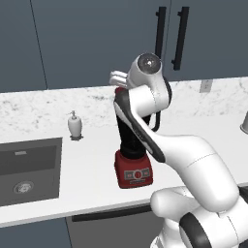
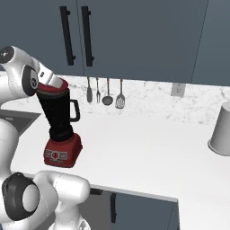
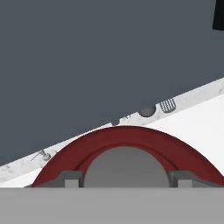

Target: Close the lid blender by securely placing the lid on top.

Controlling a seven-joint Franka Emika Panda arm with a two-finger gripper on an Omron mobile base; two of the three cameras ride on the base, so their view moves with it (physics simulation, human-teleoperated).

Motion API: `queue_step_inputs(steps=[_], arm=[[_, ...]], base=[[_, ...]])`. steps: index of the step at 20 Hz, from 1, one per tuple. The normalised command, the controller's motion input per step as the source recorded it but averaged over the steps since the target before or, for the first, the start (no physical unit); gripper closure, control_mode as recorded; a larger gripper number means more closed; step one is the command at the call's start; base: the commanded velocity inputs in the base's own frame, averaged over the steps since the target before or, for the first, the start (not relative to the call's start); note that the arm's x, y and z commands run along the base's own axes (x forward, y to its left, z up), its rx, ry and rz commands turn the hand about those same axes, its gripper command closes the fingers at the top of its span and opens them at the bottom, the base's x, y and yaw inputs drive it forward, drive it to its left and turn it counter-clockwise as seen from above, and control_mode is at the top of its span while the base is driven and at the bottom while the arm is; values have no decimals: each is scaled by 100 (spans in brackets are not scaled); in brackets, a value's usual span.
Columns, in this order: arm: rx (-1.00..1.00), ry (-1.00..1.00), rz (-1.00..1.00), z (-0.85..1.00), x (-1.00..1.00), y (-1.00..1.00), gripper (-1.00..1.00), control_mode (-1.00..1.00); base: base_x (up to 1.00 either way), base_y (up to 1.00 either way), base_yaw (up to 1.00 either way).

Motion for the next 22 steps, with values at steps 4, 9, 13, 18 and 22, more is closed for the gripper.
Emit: queue_step_inputs(steps=[4,9,13,18,22], arm=[[-12,0,0,13,0,0,100,-100],[-14,0,0,1,0,0,100,-100],[-13,0,0,0,0,0,100,-100],[-10,0,0,-7,0,0,100,-100],[-8,0,0,-28,0,-5,100,-100]], base=[[0,0,0],[0,0,0],[0,0,0],[0,0,0],[0,0,0]])
